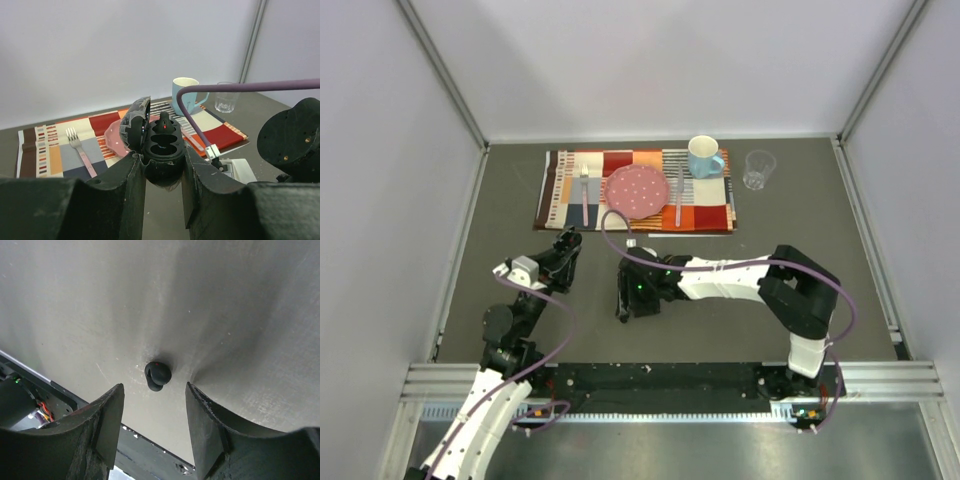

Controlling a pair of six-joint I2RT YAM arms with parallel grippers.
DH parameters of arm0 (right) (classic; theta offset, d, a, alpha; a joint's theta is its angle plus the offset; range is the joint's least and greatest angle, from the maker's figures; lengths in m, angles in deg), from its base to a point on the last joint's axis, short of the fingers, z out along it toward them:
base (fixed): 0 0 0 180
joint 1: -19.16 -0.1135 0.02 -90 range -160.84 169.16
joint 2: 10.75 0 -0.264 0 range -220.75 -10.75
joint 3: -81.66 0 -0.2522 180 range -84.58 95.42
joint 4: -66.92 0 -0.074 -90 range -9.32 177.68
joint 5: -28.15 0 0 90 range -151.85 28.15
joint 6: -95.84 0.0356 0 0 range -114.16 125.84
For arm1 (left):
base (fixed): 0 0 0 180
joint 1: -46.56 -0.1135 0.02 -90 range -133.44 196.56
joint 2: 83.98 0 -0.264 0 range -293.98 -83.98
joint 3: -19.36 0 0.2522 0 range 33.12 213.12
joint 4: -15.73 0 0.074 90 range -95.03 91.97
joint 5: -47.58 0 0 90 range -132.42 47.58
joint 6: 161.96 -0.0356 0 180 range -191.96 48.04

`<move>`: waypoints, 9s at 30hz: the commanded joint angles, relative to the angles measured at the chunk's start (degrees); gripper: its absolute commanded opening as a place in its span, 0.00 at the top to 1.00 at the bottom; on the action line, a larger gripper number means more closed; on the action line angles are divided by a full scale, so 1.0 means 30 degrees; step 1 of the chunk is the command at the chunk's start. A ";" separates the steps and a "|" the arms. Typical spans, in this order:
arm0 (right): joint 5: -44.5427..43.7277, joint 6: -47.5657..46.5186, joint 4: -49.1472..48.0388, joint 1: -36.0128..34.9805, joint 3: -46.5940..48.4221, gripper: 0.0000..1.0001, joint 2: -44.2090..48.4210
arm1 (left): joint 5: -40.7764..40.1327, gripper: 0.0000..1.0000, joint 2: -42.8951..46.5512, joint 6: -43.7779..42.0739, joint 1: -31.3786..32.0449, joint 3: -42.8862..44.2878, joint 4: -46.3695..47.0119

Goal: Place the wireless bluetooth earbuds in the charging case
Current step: Move the earbud to the center of the board, then pick up the earbud from the center of the board.

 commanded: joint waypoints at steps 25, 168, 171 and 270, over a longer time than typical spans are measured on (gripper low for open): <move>-0.0246 0.0482 -0.0229 0.0355 0.0954 0.80 -0.1771 | -0.0336 1.00 0.0306 0.0317 -0.0111 0.0314 -0.0015; -0.1800 0.0248 0.2642 0.9788 -1.0033 0.76 1.0476 | 0.8921 1.00 -0.5553 0.4331 -0.0052 0.0870 0.6020; -0.1888 0.0364 0.2642 0.9788 -1.0092 0.76 1.0418 | 0.8950 1.00 -0.5583 0.4389 -0.0052 0.0899 0.6021; 0.2861 0.2649 0.5044 0.7477 -0.1129 1.00 1.6921 | 0.8658 1.00 -0.7575 -0.1644 0.0533 0.1895 0.9273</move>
